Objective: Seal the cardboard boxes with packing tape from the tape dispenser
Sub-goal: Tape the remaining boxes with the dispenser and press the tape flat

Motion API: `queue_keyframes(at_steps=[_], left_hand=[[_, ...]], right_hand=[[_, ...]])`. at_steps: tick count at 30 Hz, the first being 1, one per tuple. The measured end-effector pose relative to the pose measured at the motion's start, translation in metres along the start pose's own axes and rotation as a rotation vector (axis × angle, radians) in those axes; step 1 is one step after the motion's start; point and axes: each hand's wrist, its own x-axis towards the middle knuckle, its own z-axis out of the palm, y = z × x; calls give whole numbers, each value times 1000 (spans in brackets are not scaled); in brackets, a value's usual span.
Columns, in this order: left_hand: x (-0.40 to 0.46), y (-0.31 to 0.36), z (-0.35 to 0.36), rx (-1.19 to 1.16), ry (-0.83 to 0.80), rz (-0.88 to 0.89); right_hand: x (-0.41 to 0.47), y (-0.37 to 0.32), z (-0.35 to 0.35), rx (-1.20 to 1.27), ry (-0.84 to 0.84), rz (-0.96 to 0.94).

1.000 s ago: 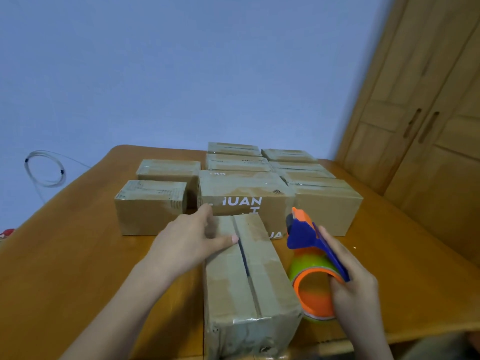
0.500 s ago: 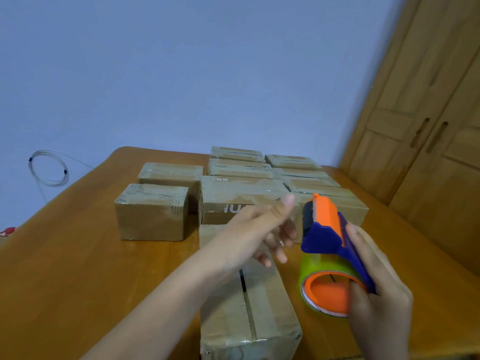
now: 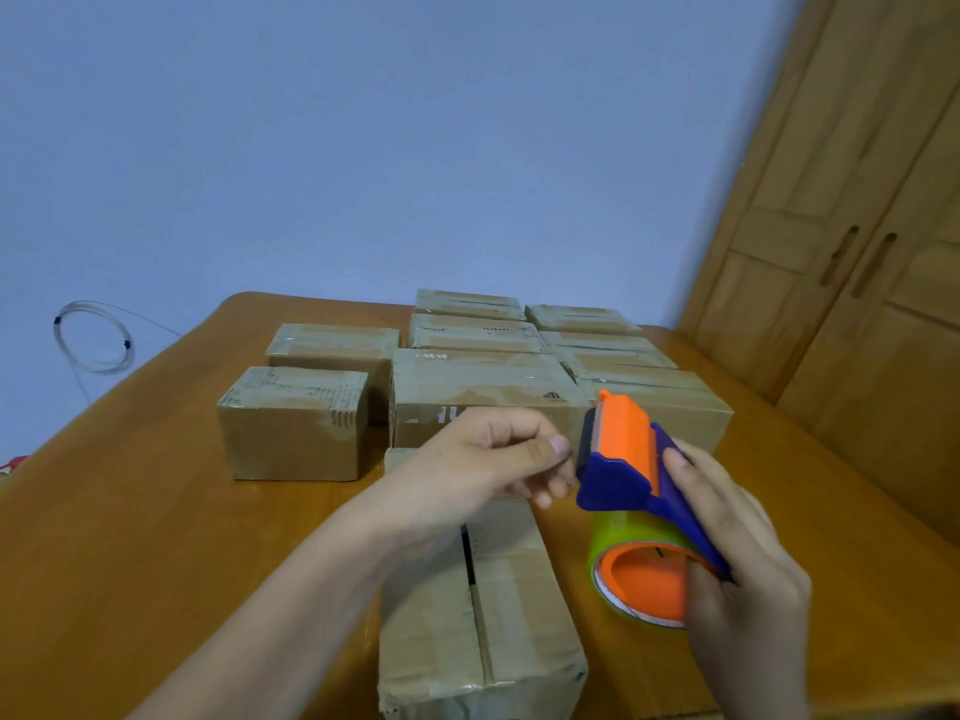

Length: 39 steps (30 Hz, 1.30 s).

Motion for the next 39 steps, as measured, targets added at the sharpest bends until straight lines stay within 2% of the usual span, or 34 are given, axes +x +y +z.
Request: queue_keyframes(at_steps=[8,13,18,23,27,34,39], left_hand=[[3,-2,2,-81,176,-57],[4,1,-9,-30,315,-85],[7,8,-26,51,378,-124],[11,4,-41,50,432,-190],[-7,-3,-83,88,561,-219],[-34,-26,-105,134,502,-259],[-43,-42,-101,69,569,-233]], right_hand=[[26,6,-2,-29,-61,-124],[51,15,-2,-106,-213,-266],[90,23,-1,-151,-362,-417],[116,31,11,-177,-505,-470],[124,64,-5,-219,-514,-416],[123,83,-11,-180,-609,-367],[129,88,-1,-205,-629,-420]])
